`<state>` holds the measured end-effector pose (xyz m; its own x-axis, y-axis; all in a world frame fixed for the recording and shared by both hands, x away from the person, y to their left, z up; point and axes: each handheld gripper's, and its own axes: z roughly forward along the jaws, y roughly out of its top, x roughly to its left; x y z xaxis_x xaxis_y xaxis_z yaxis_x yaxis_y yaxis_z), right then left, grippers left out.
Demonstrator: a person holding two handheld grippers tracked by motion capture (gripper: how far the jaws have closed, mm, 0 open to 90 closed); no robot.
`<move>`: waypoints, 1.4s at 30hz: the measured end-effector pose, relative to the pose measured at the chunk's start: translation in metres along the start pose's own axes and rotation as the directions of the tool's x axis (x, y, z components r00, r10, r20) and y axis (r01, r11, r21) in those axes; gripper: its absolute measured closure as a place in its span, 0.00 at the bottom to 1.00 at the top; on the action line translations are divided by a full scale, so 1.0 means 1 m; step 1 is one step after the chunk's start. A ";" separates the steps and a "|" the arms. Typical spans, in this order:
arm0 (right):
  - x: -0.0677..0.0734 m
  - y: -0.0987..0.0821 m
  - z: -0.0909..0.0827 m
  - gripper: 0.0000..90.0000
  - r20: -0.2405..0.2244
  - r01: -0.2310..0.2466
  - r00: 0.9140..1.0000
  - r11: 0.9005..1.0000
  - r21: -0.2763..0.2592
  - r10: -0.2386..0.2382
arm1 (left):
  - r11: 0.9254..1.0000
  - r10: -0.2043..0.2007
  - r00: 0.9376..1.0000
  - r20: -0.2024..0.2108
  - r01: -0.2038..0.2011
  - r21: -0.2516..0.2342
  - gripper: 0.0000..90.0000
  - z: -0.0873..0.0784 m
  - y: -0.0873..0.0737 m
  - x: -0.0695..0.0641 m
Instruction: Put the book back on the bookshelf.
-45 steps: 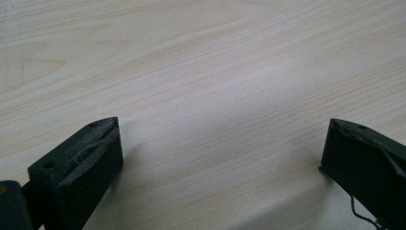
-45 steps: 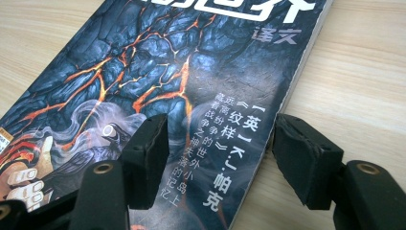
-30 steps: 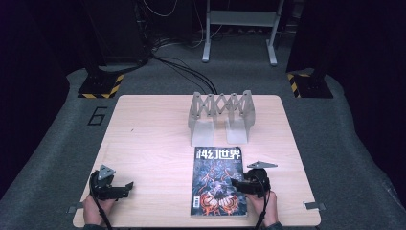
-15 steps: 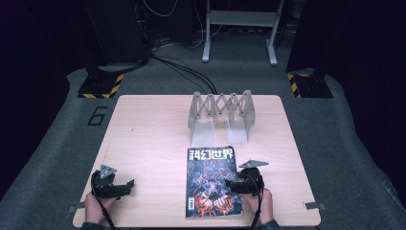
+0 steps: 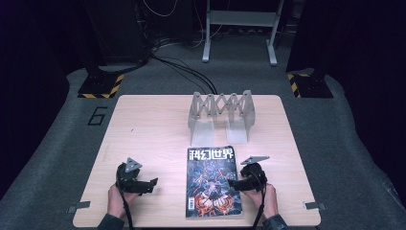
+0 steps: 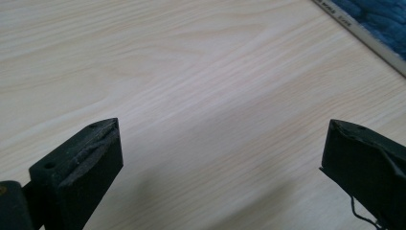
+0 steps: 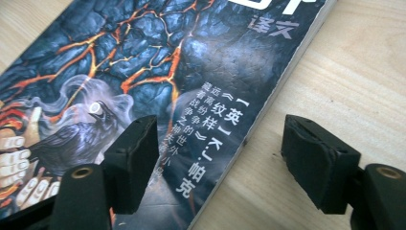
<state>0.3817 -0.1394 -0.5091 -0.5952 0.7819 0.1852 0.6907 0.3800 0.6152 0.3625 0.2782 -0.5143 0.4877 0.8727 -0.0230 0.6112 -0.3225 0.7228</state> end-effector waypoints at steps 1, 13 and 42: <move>-0.001 0.001 0.001 0.30 0.002 0.011 1.000 1.000 0.003 -0.011 | 1.000 0.015 1.000 0.014 -0.015 0.012 0.00 0.002 0.002 -0.002; 0.002 0.028 0.017 0.29 0.035 0.024 0.999 0.997 0.072 -0.027 | 0.989 0.145 0.986 0.081 -0.147 0.015 0.00 0.041 0.031 -0.051; -0.013 0.045 0.020 0.36 -0.024 0.005 1.000 0.990 0.141 -0.001 | 0.989 0.145 0.986 0.087 -0.146 0.007 0.00 0.060 0.034 -0.059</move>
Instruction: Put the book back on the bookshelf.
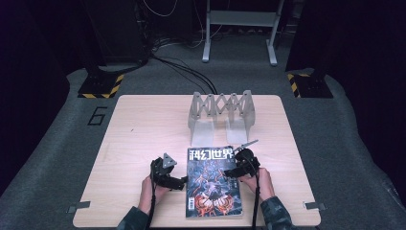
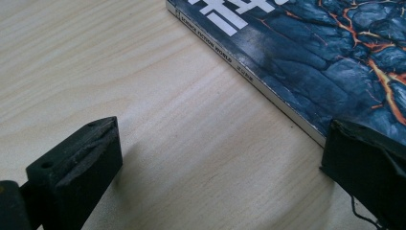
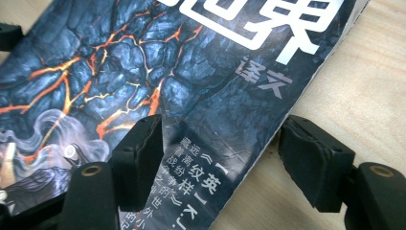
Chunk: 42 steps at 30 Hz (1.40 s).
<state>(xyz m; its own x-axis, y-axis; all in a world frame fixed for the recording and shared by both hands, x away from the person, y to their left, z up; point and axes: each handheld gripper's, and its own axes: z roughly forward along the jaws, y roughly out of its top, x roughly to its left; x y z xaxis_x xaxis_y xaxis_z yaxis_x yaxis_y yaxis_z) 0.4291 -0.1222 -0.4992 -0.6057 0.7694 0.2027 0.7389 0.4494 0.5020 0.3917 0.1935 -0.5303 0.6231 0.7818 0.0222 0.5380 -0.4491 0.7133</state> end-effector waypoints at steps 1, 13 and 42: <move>0.000 0.000 0.000 0.36 0.000 0.000 1.000 1.000 0.000 0.000 | 1.000 0.000 1.000 0.000 0.000 0.000 0.00 0.000 0.000 0.000; -0.014 -0.008 -0.005 0.41 -0.103 -0.077 0.992 0.996 -0.040 0.073 | 1.000 -0.005 1.000 0.009 0.005 -0.002 0.01 0.000 -0.001 -0.001; -0.024 -0.004 -0.002 0.47 -0.132 -0.127 0.984 0.989 -0.077 0.116 | 1.000 0.020 1.000 0.020 -0.019 -0.011 0.04 -0.001 -0.001 0.000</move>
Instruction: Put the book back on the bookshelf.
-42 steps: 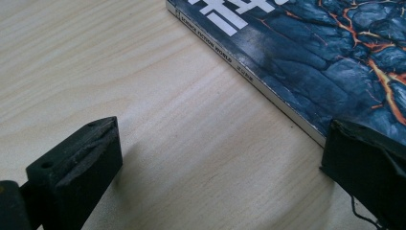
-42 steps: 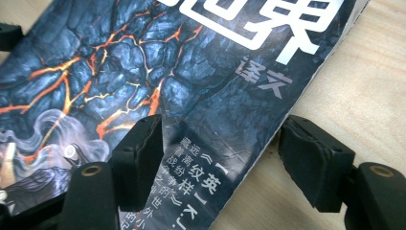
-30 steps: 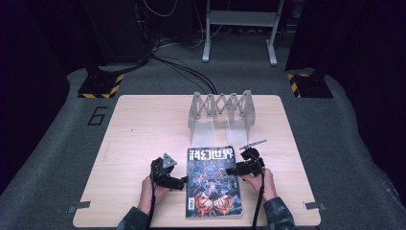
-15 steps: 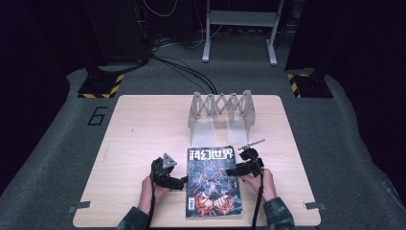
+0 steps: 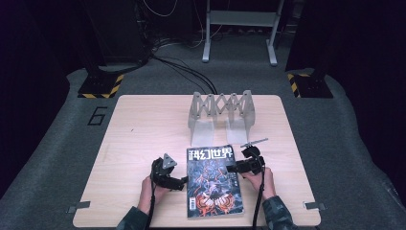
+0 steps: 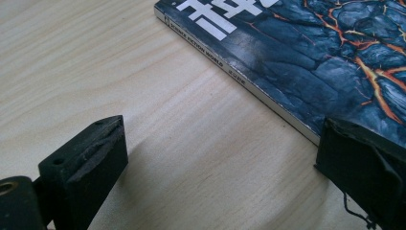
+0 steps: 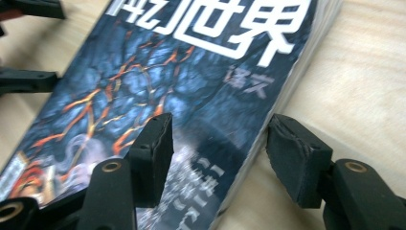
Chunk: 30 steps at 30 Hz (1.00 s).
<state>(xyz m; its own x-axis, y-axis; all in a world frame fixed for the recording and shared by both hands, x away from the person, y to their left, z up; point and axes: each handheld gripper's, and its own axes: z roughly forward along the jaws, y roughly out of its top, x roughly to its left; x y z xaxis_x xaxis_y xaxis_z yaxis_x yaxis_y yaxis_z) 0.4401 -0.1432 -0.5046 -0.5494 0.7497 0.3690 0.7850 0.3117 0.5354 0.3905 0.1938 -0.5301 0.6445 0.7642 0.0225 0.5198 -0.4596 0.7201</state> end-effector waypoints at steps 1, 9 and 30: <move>0.000 0.002 0.002 0.47 0.020 0.010 1.000 1.000 -0.010 -0.009 | 1.000 -0.006 1.000 0.004 0.006 0.000 0.04 0.000 0.000 0.000; -0.011 0.003 0.001 0.48 -0.067 -0.058 0.996 0.998 -0.037 0.055 | 1.000 0.001 1.000 0.002 -0.001 -0.001 0.04 0.000 0.000 0.000; -0.017 0.030 0.015 0.52 -0.175 -0.060 0.984 0.993 -0.097 0.042 | 1.000 -0.006 1.000 0.018 0.006 -0.008 0.05 0.000 -0.001 0.000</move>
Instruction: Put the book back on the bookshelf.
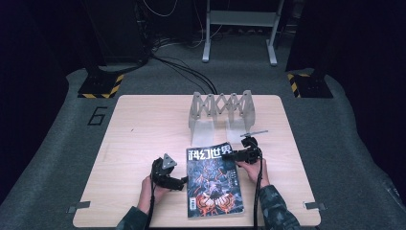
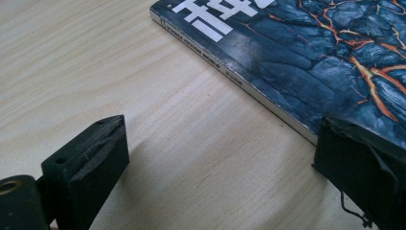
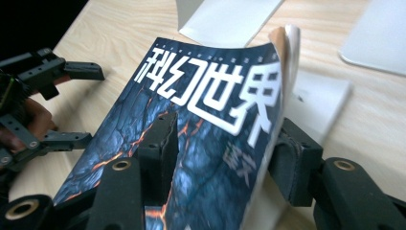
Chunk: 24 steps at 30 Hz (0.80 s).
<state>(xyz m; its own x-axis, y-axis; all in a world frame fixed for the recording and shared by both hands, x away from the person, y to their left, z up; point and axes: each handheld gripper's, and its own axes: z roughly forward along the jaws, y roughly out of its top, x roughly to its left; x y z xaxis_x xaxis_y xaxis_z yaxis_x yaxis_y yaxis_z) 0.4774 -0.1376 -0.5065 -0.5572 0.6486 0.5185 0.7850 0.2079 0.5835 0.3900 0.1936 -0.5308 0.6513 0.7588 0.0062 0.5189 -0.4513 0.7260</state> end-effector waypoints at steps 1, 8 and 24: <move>0.000 0.002 0.002 0.53 0.001 0.005 1.000 1.000 0.001 -0.005 | 1.000 0.004 1.000 0.000 -0.004 0.003 0.05 0.000 0.000 0.000; 0.008 0.015 0.014 0.64 0.065 0.051 0.996 0.998 0.040 -0.053 | 1.000 0.006 1.000 0.003 -0.006 0.008 0.05 -0.001 0.000 0.001; 0.036 0.016 0.004 0.98 0.096 0.160 0.983 0.986 -0.045 -0.156 | 1.000 0.004 1.000 0.001 -0.004 0.010 0.05 -0.001 0.000 0.000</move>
<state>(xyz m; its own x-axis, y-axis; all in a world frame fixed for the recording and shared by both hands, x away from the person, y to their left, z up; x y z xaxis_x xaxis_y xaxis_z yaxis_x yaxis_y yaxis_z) 0.4709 -0.1083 -0.4814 -0.6439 0.6757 0.3589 0.6727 0.2764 0.6864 0.3901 0.1941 -0.5300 0.6541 0.7564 0.0083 0.5216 -0.4589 0.7192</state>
